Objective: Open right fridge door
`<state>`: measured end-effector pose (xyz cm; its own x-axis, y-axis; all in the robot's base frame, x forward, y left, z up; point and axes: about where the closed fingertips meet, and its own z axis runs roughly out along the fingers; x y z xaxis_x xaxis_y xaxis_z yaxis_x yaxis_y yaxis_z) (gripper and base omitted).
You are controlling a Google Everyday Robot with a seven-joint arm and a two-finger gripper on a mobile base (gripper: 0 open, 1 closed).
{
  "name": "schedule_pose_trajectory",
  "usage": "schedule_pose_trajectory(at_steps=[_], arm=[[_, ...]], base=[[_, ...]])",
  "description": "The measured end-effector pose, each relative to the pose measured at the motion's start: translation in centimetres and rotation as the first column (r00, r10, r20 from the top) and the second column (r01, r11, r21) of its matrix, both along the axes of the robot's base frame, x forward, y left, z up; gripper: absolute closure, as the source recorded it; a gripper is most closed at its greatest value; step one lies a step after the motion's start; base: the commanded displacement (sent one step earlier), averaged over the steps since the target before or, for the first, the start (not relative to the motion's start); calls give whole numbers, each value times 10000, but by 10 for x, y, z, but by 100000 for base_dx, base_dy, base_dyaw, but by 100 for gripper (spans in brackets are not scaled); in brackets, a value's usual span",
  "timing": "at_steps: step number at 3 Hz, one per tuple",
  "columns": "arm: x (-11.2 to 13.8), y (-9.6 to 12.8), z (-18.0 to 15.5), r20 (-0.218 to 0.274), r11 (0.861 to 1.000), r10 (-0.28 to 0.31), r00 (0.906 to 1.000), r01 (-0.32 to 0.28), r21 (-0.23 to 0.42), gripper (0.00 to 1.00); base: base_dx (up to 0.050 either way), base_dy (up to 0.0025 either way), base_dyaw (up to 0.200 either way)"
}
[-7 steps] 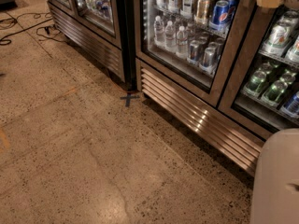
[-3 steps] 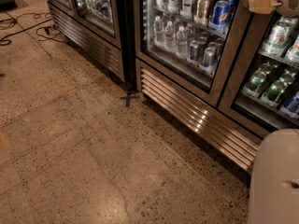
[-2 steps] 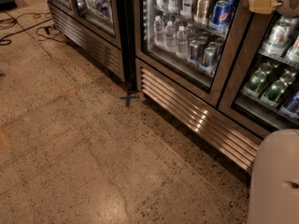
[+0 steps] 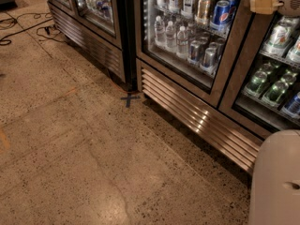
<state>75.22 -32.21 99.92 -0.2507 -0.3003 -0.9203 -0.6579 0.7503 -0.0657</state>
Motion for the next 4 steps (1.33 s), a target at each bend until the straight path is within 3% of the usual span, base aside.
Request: schedule_pose_trajectory(at_steps=[4], arm=[[-1, 0, 1, 12, 10000, -13, 10000, 13, 2, 100]], base=[[0, 0, 0]])
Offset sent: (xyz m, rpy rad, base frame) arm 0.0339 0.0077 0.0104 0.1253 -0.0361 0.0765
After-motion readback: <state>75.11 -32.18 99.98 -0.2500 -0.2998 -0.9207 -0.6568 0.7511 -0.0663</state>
